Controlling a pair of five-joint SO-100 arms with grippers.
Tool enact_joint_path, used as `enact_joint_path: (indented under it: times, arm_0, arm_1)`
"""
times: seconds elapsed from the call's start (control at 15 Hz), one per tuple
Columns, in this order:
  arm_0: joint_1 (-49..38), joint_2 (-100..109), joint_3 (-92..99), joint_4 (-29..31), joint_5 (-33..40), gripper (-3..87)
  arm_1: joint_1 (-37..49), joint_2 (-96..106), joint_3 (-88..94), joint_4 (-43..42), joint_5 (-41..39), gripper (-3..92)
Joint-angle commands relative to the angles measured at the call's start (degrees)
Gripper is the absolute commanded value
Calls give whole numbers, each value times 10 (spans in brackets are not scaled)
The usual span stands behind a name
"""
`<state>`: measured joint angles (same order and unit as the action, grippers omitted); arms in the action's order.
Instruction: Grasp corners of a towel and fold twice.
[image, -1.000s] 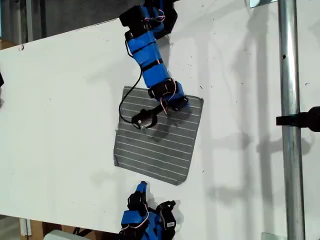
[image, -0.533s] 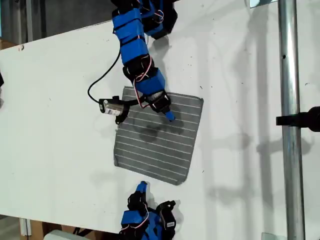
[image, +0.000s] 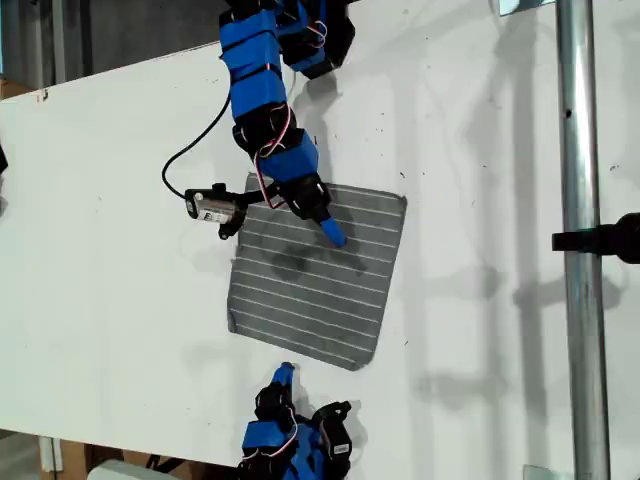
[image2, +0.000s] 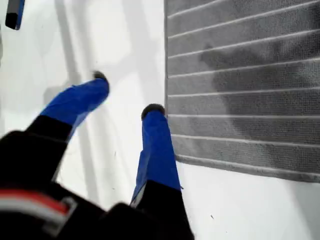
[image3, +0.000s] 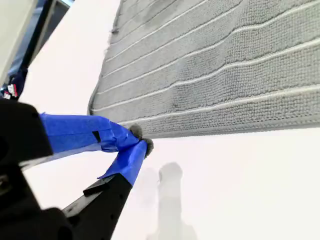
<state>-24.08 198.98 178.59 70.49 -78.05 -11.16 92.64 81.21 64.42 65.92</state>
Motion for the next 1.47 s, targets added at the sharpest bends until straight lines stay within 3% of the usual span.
enact_joint_path:
  times: [0.0, 0.33, 0.87, 0.93, 1.0, 1.07, 1.4]
  arm_0:
    - [-8, 2, 1, -12, -1, -27]
    - [-9, 2, 1, -13, -3, -27]
    - [-9, 2, 1, -13, -4, -27]
    - [-9, 2, 1, -13, -4, -27]
    - [-9, 2, 2, -13, -4, -27]
    - [-9, 2, 2, -13, -5, -27]
    - [-7, 2, 1, -14, -9, -27]
  arm_1:
    - [-12, -13, -84, 80, -64, 447]
    - [-58, -115, -99, 197, -45, 433]
    - [-83, -357, -163, 185, 51, 405]
    - [-80, -380, -163, 172, 57, 383]
    - [-71, -401, -163, 160, 58, 254]
    - [-60, -408, -160, 148, 70, 16]
    - [-54, -398, -157, 106, 62, -2]
